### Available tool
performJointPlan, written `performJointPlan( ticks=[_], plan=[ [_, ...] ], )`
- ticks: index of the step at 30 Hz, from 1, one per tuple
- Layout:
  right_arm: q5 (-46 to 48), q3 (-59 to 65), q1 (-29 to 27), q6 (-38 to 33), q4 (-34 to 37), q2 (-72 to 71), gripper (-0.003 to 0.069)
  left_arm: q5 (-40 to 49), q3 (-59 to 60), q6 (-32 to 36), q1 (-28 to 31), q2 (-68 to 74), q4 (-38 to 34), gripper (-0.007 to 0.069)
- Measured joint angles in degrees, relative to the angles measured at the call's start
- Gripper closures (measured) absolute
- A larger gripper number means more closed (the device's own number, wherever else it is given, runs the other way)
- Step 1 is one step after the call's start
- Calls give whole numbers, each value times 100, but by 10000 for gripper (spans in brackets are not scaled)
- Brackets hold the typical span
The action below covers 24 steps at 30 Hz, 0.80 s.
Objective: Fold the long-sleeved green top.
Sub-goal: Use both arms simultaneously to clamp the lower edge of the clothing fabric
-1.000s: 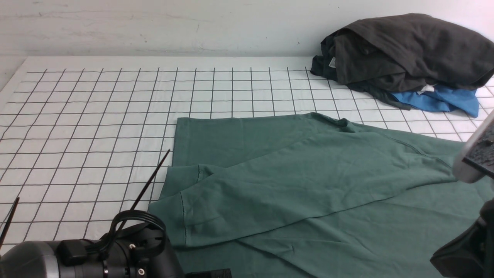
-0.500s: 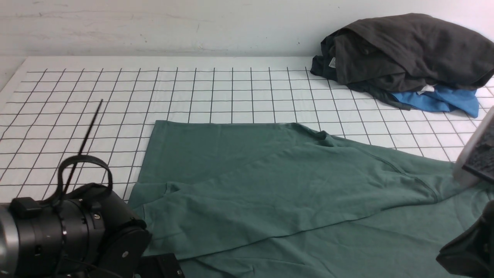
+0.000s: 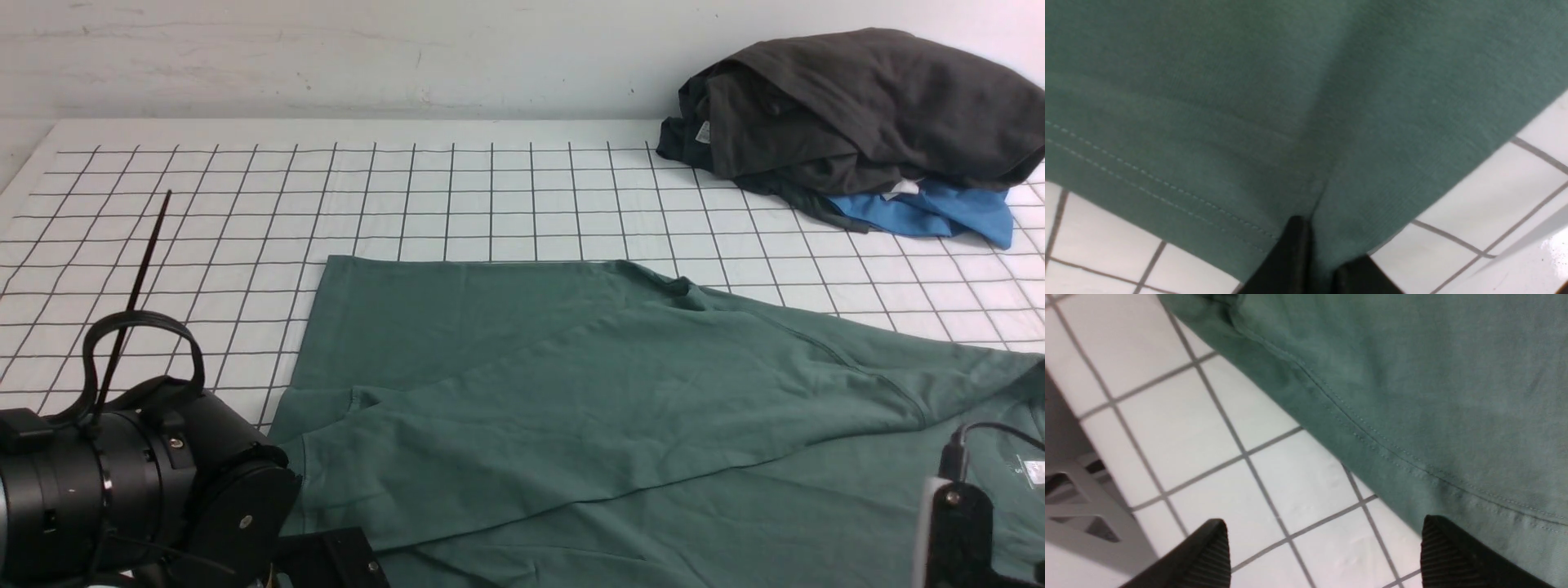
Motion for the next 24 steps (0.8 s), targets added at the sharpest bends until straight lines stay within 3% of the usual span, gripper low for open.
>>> performJointPlan(
  ticks=[15, 20, 24],
  plan=[
    [-1468, 195, 0, 384, -991, 1746, 114, -34, 0, 6, 0, 0, -30, 612],
    [-1524, 189, 2, 749, -1345, 1862, 186, -35, 0, 6, 0, 0, -34, 612],
    [-1638, 189, 2, 903, -1601, 1896, 337, -46, 0, 6, 0, 0, -48, 612]
  ],
)
